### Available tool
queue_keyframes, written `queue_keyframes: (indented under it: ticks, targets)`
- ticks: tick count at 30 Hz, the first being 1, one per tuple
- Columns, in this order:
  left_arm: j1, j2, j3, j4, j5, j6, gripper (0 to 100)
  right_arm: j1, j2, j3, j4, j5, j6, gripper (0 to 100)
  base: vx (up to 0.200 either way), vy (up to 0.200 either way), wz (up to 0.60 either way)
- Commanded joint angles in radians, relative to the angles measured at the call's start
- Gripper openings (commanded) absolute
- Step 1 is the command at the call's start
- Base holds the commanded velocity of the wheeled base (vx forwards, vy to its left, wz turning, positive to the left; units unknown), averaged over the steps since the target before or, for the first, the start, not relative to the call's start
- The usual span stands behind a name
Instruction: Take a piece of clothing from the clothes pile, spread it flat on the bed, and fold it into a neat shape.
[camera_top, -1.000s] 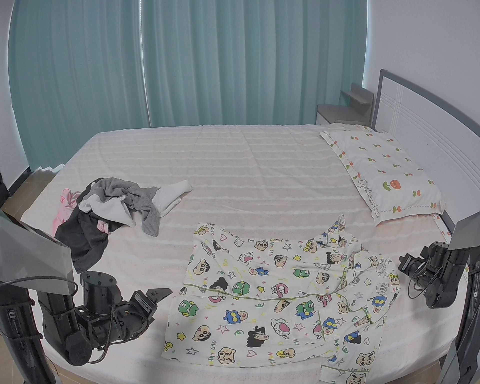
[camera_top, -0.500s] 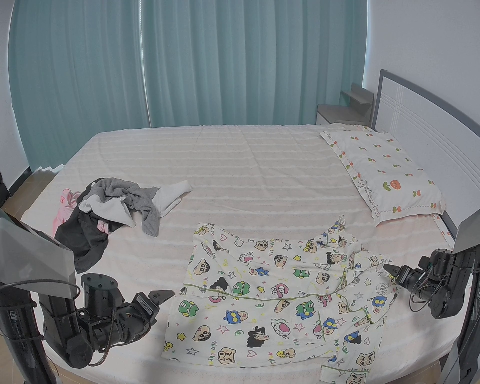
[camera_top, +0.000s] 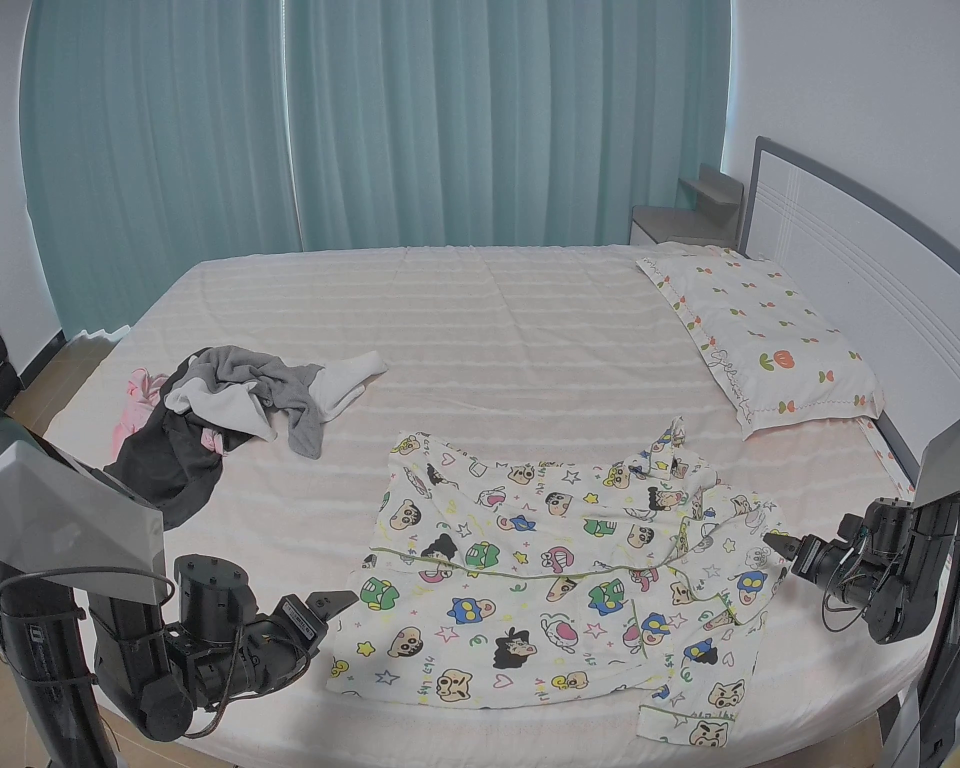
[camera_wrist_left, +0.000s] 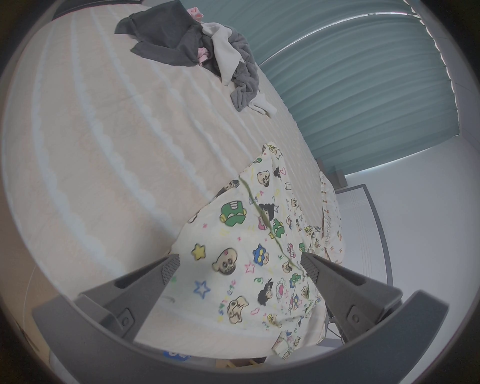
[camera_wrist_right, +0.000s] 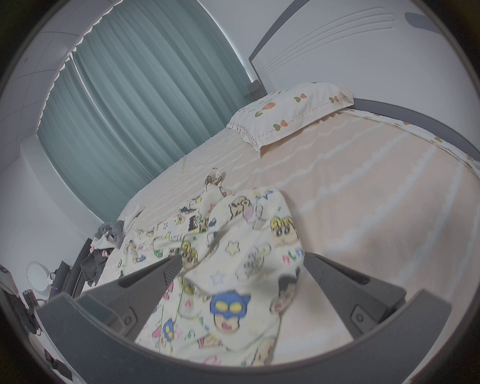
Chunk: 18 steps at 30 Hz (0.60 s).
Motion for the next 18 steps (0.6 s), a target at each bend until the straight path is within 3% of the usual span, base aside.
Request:
queue_keyframes:
  ticks: [1,7,8,13,18]
  targets:
    - [-0.024,0.032,-0.001,0.000,0.016,0.002,100,0.018,-0.029,0.028,-0.018,0.002,-0.001,100,-0.200,0.000,0.00]
    - [-0.053,0.104,-0.015,0.000,0.077,0.070,100,0.047,-0.035,0.060,-0.018,0.011,-0.005,100,-0.033,0.000,0.00]
    - [-0.075,0.144,-0.031,0.000,0.129,0.108,100,0.055,-0.032,0.074,-0.018,0.025,-0.019,100,0.000,0.000,0.00]
    - [-0.107,0.216,-0.114,0.000,0.241,0.114,100,0.073,-0.023,0.090,-0.018,0.032,-0.047,100,0.000,0.000,0.00]
    - [-0.107,0.250,-0.154,0.001,0.258,0.160,100,0.096,-0.010,0.107,-0.018,0.031,-0.059,100,0.000,0.000,0.00]
